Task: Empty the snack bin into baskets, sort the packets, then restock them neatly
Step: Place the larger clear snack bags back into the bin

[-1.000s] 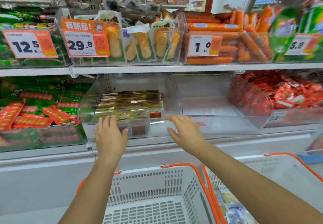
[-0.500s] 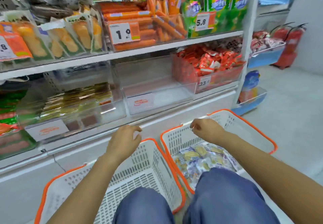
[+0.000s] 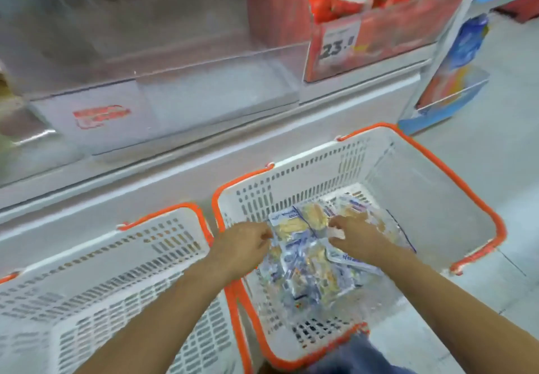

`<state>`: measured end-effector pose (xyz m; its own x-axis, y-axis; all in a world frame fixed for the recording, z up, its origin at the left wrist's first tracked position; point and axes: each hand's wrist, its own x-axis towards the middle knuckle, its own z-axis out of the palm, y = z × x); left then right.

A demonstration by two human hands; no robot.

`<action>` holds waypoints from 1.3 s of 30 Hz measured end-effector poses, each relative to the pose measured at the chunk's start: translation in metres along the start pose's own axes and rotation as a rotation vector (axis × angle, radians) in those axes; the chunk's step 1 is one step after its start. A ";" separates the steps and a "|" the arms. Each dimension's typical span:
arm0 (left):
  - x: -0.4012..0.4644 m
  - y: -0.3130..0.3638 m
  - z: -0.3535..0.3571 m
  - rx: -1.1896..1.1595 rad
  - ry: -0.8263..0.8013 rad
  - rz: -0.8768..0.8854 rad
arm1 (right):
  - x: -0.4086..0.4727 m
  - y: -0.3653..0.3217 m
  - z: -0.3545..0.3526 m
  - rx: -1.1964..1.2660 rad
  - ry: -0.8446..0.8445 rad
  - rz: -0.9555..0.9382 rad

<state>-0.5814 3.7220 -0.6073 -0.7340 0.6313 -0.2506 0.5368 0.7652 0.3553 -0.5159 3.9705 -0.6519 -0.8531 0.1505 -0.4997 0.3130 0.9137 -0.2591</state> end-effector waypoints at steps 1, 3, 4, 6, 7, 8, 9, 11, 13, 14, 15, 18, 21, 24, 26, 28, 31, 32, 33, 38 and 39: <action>0.014 0.001 0.012 0.045 -0.042 0.013 | 0.007 0.003 0.004 -0.002 -0.027 0.004; 0.035 0.003 0.030 0.087 -0.099 0.024 | 0.013 0.002 0.013 0.037 -0.047 -0.008; 0.041 0.002 0.037 0.113 -0.091 0.032 | 0.014 0.000 0.017 0.090 -0.046 -0.027; 0.039 -0.006 0.043 0.202 0.128 0.010 | 0.011 -0.007 0.023 0.211 -0.058 -0.083; 0.029 -0.013 0.042 0.222 0.267 -0.068 | 0.008 -0.013 0.025 0.233 -0.081 -0.111; 0.015 -0.021 0.039 0.192 0.394 -0.179 | 0.004 -0.019 0.027 0.218 -0.113 -0.137; -0.002 -0.027 0.038 0.124 0.455 -0.299 | 0.001 -0.025 0.029 0.191 -0.147 -0.159; -0.032 -0.032 0.035 -0.164 0.385 -0.501 | -0.004 -0.041 0.028 0.164 -0.213 -0.185; -0.047 -0.029 0.035 -0.445 0.311 -0.578 | -0.008 -0.063 0.025 0.219 -0.239 -0.207; -0.050 -0.027 0.035 -0.488 0.310 -0.580 | -0.010 -0.075 0.023 0.315 -0.239 -0.200; -0.050 -0.027 0.035 -0.475 0.326 -0.571 | -0.013 -0.086 0.021 0.447 -0.241 -0.188; -0.052 -0.034 0.033 -0.386 0.290 -0.626 | -0.022 -0.117 0.019 0.685 -0.304 -0.207; -0.067 -0.052 0.029 -0.355 0.292 -0.667 | -0.032 -0.142 0.021 0.599 -0.418 -0.270; -0.102 -0.088 0.024 -0.386 0.312 -0.698 | -0.037 -0.153 0.022 0.545 -0.453 -0.271; -0.129 -0.111 0.020 -0.399 0.305 -0.712 | -0.036 -0.155 0.020 0.550 -0.449 -0.257; -0.150 -0.128 0.013 -0.365 0.280 -0.771 | -0.034 -0.158 0.018 0.533 -0.434 -0.253; -0.164 -0.152 0.004 -0.228 0.345 -0.936 | -0.033 -0.163 0.019 0.495 -0.422 -0.260; -0.163 -0.153 0.001 -0.131 0.389 -0.936 | -0.034 -0.164 0.020 0.478 -0.426 -0.268; -0.157 -0.148 -0.001 -0.073 0.437 -0.894 | -0.034 -0.164 0.021 0.462 -0.431 -0.276; -0.072 -0.045 0.012 -0.420 0.372 -0.477 | -0.036 -0.156 0.024 0.450 -0.423 -0.292; -0.059 -0.028 0.018 -0.461 0.332 -0.405 | -0.036 -0.150 0.024 0.437 -0.397 -0.291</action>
<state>-0.5461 3.6658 -0.6186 -0.9669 0.1789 -0.1818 0.0162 0.7544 0.6562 -0.5228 3.8187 -0.6149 -0.7361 -0.3068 -0.6033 0.3043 0.6462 -0.6999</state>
